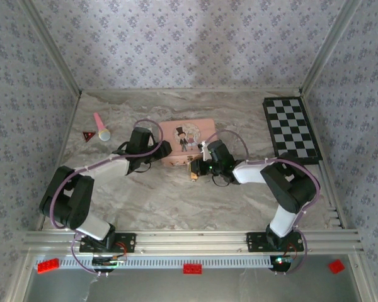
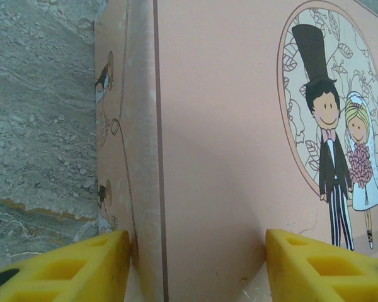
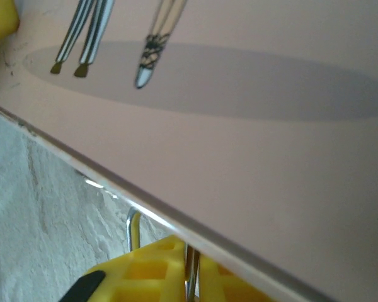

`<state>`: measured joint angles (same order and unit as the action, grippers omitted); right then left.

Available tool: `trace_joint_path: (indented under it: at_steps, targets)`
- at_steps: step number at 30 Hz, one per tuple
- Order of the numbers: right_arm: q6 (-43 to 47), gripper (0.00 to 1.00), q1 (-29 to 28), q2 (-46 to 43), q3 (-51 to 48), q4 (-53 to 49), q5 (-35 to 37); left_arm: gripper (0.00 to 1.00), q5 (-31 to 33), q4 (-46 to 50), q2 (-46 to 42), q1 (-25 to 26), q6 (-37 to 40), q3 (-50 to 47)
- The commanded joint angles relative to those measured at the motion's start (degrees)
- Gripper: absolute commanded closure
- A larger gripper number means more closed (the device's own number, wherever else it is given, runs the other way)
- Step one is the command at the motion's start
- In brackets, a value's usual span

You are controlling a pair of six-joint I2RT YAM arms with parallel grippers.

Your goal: Unlock the padlock with the key

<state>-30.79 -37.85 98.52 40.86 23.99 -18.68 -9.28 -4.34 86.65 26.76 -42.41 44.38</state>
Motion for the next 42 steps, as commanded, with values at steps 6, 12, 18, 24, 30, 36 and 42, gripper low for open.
trace_joint_path:
  at_steps: [6, 12, 18, 24, 30, 36, 42]
  targets:
    - [-14.2, 0.97, -2.6, -2.4, -4.5, 7.6, 6.6, 0.43, 6.4, 2.1, -1.0, 2.4, -4.6, -3.9]
    - [-22.3, 1.00, -3.2, -2.2, -7.3, 15.1, 9.6, 0.43, 8.8, 0.8, -3.0, 3.3, -6.7, -5.9]
    - [-29.1, 1.00, -3.8, -1.8, -8.8, 20.5, 13.5, 0.42, 10.4, -1.6, -4.2, 4.9, -8.6, -7.5]
    - [-33.0, 1.00, -4.3, -1.3, -9.3, 21.1, 17.2, 0.42, 10.5, -2.0, -3.8, 6.0, -9.1, -6.5]
    - [-35.5, 1.00, -5.0, -0.2, -9.9, 22.2, 19.2, 0.42, 11.0, -2.1, -3.7, 6.4, -9.5, -6.0]
    - [-37.4, 1.00, -5.4, 1.3, -13.4, 30.8, 22.3, 0.42, 11.7, -2.5, -3.6, 6.6, -10.7, -6.3]
    - [-40.8, 1.00, -5.7, 4.2, -14.3, 39.2, 23.4, 0.42, 11.6, -3.5, -3.1, 7.9, -11.9, -5.6]
